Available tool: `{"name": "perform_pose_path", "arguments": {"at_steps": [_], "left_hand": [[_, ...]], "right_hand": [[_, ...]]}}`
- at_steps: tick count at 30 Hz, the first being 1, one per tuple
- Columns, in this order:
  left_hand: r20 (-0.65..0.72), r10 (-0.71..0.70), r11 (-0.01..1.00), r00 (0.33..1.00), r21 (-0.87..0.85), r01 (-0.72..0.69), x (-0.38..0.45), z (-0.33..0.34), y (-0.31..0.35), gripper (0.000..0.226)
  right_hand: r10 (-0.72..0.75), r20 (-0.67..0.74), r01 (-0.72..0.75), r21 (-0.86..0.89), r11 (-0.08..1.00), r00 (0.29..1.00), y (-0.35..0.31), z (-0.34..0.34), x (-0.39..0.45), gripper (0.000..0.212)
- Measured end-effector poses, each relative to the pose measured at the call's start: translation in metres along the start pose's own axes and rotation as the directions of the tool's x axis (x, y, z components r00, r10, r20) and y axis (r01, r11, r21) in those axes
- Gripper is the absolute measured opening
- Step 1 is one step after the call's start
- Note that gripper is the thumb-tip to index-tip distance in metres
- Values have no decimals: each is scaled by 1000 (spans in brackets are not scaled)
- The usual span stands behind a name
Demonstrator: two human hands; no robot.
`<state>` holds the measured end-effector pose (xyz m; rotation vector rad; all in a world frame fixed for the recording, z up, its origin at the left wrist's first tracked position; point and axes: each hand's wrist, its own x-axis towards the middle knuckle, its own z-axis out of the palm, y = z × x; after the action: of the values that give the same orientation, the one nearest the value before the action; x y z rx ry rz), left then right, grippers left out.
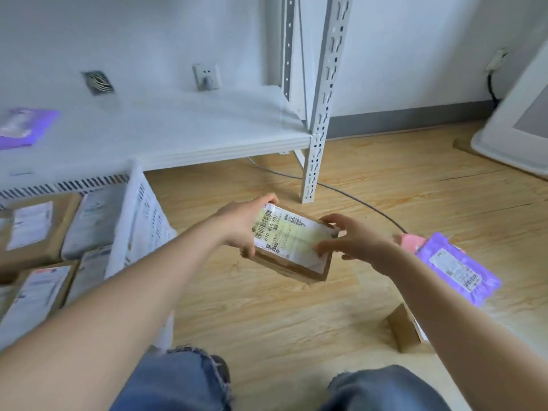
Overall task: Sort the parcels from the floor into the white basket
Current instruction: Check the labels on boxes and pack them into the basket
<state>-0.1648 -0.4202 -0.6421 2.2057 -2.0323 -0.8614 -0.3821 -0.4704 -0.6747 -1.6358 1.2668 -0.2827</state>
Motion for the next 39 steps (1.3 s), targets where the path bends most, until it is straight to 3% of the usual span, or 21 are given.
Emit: {"name": "perform_pose_path", "arguments": {"at_steps": [2,4,7,9,13,16,19,23,25,28,32,39], "left_hand": [[28,41,999,999,11,-42,-22,-18,-17,98],[64,73,997,995,-25,-72,-43,-31,-33,96],[73,105,992,992,-73,-99,-69,-43,-51,95],[80,108,991,991,-82,-102,-81,-49,-61,96],[80,94,977,992,-199,-76,-102,-53,-87,104],[-110,50,935,993,-345,-85,-118,-41,-103,101],[-234,-95,790,968,-609,-70,-130,-29,-111,88],[-93,-154,419,984,-908,-20,-150,-34,-133,44],[-85,-157,367,984,-930,-22,-159,-41,-152,33],[-161,-208,435,965,-898,-56,-168,-52,-177,28],[-303,-267,518,915,-846,-129,-182,-65,-214,41],[-379,-319,588,869,-798,-132,-219,-81,-294,38]], "right_hand": [[-30,68,31,-16,999,997,-24,11,-5,39],[-36,204,21,75,997,978,-43,21,-11,31],[-84,434,-24,237,971,897,-61,36,-17,27],[-94,530,-48,248,968,843,-68,47,-19,31],[-58,559,-37,156,987,827,-79,72,-19,40],[-25,499,-88,202,975,866,-87,92,-14,41],[-35,444,-102,281,954,895,-97,116,-12,37],[-84,389,-90,408,908,917,-114,154,-8,34],[-116,384,-64,426,903,916,-129,175,-7,38],[-165,392,-26,438,899,905,-157,207,-7,46],[-257,392,62,446,893,883,-190,247,-8,44],[-279,410,108,393,913,868,-236,320,-10,50]]}}
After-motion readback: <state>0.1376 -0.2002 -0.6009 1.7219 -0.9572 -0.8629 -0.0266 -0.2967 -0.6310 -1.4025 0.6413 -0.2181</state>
